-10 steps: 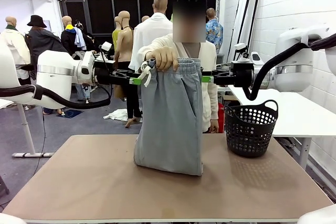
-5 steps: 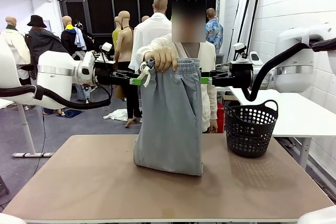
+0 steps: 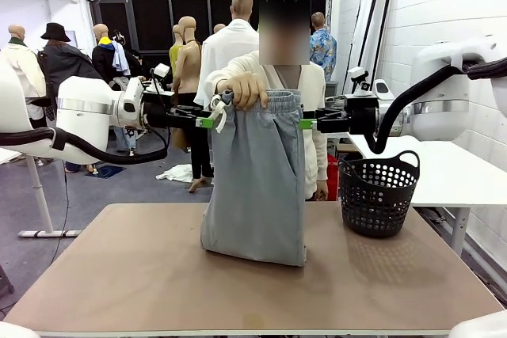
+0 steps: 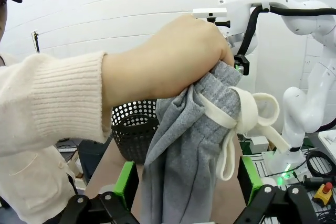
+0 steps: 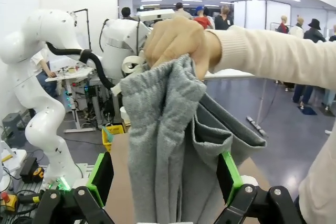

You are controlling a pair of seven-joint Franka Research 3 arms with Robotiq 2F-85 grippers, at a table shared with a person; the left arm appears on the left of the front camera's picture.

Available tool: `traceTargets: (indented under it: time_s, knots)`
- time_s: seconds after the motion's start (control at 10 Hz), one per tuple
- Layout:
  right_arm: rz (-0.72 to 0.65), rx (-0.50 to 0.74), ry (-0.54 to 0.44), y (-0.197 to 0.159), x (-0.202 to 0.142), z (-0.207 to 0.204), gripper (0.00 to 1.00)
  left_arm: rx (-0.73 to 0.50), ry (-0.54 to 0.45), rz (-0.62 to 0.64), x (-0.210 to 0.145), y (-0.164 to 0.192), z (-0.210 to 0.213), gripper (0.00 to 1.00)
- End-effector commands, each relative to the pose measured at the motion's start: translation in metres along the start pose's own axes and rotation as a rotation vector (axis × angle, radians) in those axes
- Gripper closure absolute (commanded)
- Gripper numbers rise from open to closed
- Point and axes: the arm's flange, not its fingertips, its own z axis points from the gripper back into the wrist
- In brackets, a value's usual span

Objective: Fold the training pants.
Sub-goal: Release the ends of the Training pants and then grab the overlapped ends.

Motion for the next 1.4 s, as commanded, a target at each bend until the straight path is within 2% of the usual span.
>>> traceTargets:
  time_s: [0.0, 0.4, 1.1, 1.3]
  knots:
    - [0.017, -0.075, -0.016, -0.001, -0.004, -0.006, 0.00, -0.008, 0.017, 0.009, 0.005, 0.003, 0.001, 0.00]
    - [0.058, -0.185, -0.009, 0.000, -0.004, -0.005, 0.00, -0.006, 0.015, 0.005, 0.005, 0.003, 0.002, 0.00]
    - [0.004, -0.101, -0.032, -0.013, -0.011, -0.017, 0.00, 0.056, 0.046, -0.025, 0.003, 0.008, 0.003, 0.00]
    - [0.012, -0.092, -0.038, -0.019, -0.009, -0.018, 0.00, 0.029, 0.045, -0.013, -0.002, 0.013, -0.001, 0.00]
